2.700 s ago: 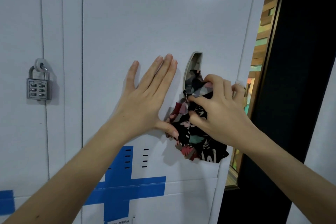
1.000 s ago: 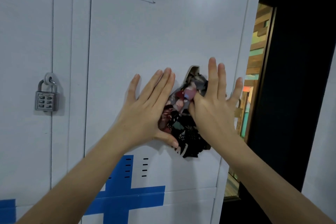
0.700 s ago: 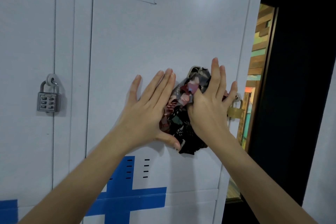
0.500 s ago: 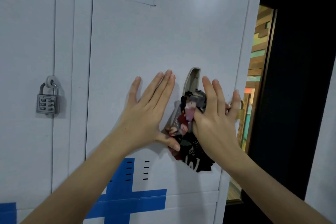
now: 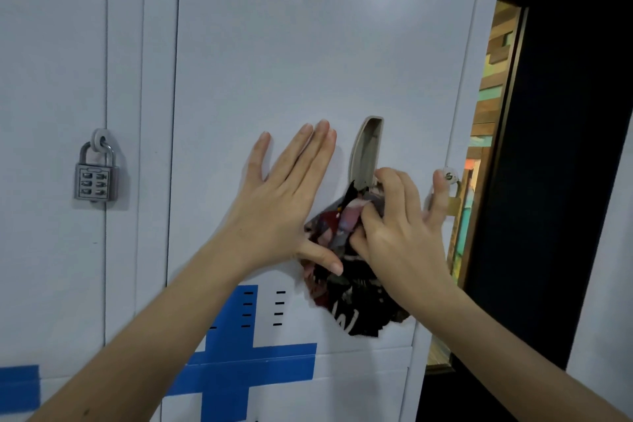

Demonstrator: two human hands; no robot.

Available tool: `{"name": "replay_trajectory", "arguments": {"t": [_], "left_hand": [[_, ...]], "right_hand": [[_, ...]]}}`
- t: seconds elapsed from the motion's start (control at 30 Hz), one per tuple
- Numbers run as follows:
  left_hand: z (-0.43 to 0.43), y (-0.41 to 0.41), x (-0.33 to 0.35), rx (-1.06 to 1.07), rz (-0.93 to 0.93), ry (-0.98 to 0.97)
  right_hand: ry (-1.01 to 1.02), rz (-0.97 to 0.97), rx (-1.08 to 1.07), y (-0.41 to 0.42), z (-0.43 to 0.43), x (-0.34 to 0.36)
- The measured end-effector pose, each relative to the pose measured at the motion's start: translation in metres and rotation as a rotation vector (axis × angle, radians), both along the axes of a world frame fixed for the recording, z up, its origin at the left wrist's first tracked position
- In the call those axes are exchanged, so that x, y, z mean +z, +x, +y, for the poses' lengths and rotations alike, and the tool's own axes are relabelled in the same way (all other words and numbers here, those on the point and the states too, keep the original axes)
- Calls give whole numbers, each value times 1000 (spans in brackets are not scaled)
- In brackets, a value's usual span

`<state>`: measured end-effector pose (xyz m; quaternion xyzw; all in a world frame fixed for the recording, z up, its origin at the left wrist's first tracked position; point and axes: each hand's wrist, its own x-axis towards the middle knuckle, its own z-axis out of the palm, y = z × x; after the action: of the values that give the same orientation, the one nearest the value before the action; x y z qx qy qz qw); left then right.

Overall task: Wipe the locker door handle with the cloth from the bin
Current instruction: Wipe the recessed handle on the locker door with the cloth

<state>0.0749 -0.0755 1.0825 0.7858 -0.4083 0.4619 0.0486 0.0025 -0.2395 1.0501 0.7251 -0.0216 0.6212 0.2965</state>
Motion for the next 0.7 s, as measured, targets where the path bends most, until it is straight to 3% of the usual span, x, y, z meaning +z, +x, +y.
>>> {"name": "replay_trajectory", "arguments": {"t": [0.33, 0.53, 0.7], "left_hand": [[0, -2, -3, -48, 53, -4], [3, -7, -31, -228, 170, -73], [7, -8, -51, -405, 207, -168]], "right_hand": [[75, 105, 48, -9, -5, 9], [302, 85, 109, -17, 10, -15], [354, 135, 132, -21, 17, -42]]}}
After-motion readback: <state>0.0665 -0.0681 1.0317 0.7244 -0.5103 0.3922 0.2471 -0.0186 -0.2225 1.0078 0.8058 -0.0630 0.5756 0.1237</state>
